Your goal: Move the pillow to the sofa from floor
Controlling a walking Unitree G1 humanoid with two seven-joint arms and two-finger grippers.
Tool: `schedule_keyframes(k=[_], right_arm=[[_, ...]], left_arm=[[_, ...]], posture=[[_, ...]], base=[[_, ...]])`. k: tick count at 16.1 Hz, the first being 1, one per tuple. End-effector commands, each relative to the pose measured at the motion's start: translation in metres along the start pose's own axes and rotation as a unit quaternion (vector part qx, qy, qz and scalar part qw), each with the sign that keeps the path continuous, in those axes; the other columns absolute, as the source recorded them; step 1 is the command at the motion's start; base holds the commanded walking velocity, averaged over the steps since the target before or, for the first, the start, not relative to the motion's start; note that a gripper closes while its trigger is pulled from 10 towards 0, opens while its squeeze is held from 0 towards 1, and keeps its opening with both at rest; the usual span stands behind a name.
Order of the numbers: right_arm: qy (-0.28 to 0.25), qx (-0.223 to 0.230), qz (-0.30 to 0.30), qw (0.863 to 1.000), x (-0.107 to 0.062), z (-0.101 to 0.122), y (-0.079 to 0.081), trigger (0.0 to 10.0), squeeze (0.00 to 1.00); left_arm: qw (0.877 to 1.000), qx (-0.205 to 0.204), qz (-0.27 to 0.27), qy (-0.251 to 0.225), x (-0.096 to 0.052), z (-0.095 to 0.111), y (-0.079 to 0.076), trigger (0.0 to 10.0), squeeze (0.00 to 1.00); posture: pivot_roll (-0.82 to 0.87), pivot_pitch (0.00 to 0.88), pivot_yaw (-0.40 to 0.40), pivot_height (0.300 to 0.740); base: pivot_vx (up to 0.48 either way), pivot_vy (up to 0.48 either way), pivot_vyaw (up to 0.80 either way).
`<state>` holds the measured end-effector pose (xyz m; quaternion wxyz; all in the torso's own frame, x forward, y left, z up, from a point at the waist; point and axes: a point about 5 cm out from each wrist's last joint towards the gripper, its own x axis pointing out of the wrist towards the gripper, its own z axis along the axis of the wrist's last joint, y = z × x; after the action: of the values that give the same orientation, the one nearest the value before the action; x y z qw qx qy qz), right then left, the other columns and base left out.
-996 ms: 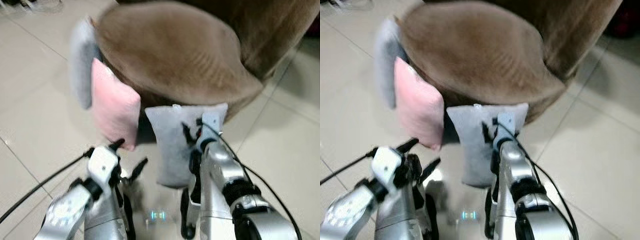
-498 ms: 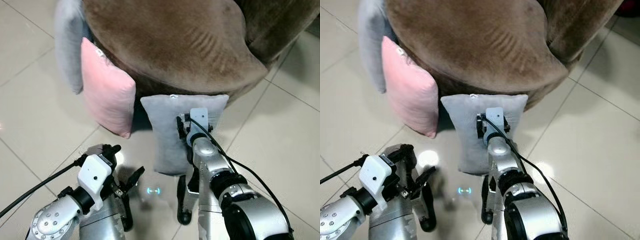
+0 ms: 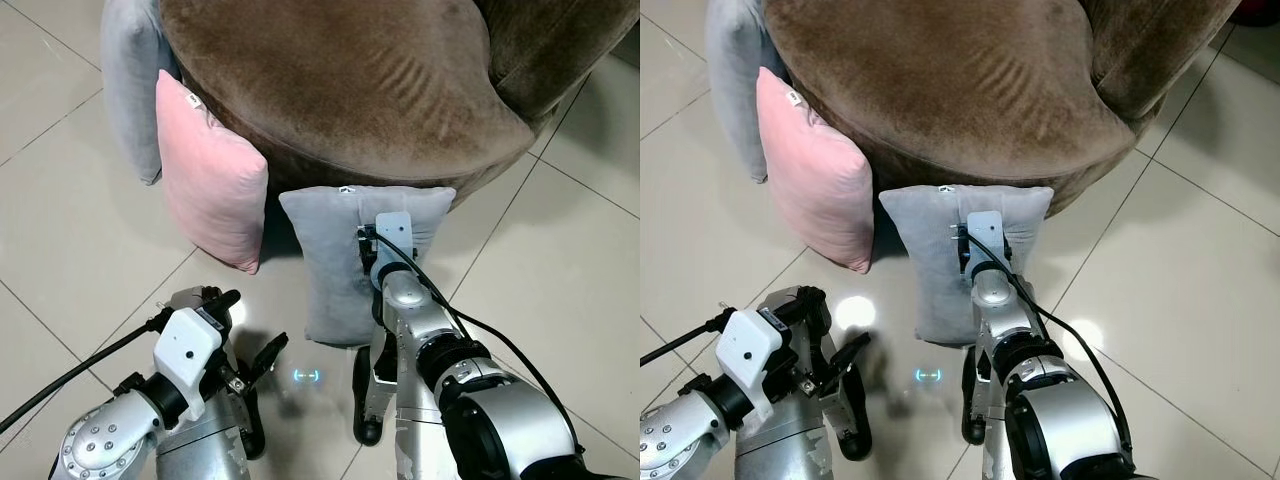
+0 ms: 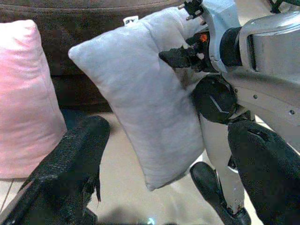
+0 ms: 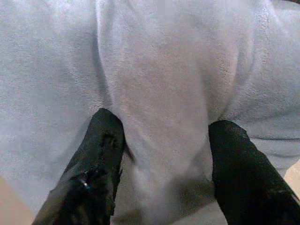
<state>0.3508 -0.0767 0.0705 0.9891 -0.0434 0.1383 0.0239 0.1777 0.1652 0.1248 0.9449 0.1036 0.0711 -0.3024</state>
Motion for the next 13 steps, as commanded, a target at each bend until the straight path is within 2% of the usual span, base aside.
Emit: schedule_keyframes(k=[1,13], right_arm=[[0.041,0.003,0.002,0.999,-0.0049,-0.0198,0.0013,0.0,0.0],[0.037,0.007,0.023,0.999,-0.0034,-0.0156,0.0045,0.0,0.0]], left_arm=[[1.0,-0.005,-0.007,0.008,-0.0025,-0.0018,-0.0026,10.0,0.0],[0.999,-0.016,-0.032,0.007,0.0,-0.0026,-0.0068,10.0,0.0]], posture=[[0.08,0.389,-0.043,0.46],[0.08,0.366,-0.049,0.46]], base=[[0.0,0.0,0.0],[0.0,0.0,0.0]])
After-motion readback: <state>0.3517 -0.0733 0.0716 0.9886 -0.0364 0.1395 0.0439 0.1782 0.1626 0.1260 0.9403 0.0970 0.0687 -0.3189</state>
